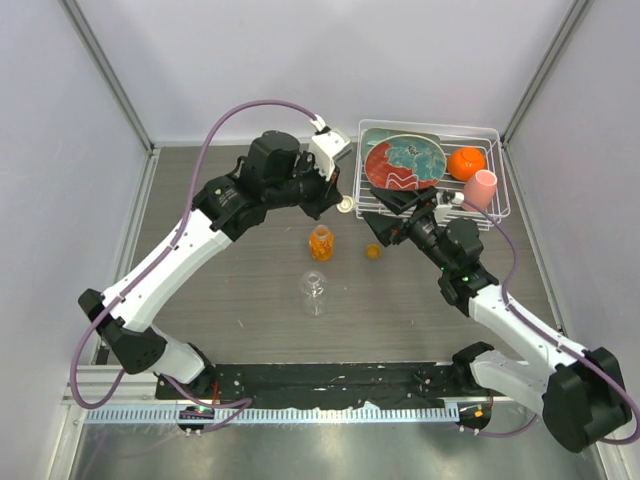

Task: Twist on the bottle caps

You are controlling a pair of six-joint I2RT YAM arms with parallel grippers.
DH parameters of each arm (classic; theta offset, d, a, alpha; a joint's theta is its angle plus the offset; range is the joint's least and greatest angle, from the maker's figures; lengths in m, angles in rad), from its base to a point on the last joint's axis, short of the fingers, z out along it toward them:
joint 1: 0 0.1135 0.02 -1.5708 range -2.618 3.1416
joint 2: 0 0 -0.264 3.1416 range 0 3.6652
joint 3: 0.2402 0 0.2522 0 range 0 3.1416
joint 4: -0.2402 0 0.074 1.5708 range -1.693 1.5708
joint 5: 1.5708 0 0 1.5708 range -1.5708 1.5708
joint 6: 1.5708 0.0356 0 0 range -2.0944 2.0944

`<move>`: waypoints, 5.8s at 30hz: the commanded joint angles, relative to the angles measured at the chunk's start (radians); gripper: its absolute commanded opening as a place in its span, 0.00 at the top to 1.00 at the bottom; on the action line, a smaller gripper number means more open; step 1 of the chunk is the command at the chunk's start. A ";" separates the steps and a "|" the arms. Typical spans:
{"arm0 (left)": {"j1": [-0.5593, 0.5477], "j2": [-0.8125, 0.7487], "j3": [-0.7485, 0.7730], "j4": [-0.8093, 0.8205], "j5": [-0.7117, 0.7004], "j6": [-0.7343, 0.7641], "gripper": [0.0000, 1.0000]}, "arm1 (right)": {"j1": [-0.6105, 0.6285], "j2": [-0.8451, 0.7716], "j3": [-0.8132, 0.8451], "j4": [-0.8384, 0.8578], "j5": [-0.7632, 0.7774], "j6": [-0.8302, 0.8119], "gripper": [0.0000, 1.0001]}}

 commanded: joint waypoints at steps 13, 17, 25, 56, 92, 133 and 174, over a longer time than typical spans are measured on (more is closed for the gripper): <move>-0.065 -0.148 -0.051 0.098 -0.130 0.248 1.00 | 0.190 0.209 0.161 0.317 0.104 0.177 0.21; -0.082 -0.153 -0.076 0.104 -0.133 0.276 1.00 | 0.194 0.203 0.184 0.311 0.121 0.179 0.20; -0.096 -0.139 -0.084 0.114 -0.149 0.294 1.00 | 0.219 0.244 0.227 0.324 0.126 0.193 0.21; -0.113 -0.187 -0.192 0.170 -0.201 0.449 1.00 | 0.250 0.261 0.192 0.452 0.164 0.253 0.50; -0.137 -0.191 -0.268 0.163 -0.369 0.434 1.00 | 0.248 0.184 0.373 -0.008 0.118 -0.148 0.55; 0.159 -0.490 -0.755 0.008 0.385 0.130 0.00 | 0.205 -0.061 0.684 -0.938 0.457 -0.796 0.88; 0.091 -0.245 -0.699 0.192 0.358 0.122 0.59 | 0.204 -0.125 0.692 -1.013 0.491 -0.898 0.90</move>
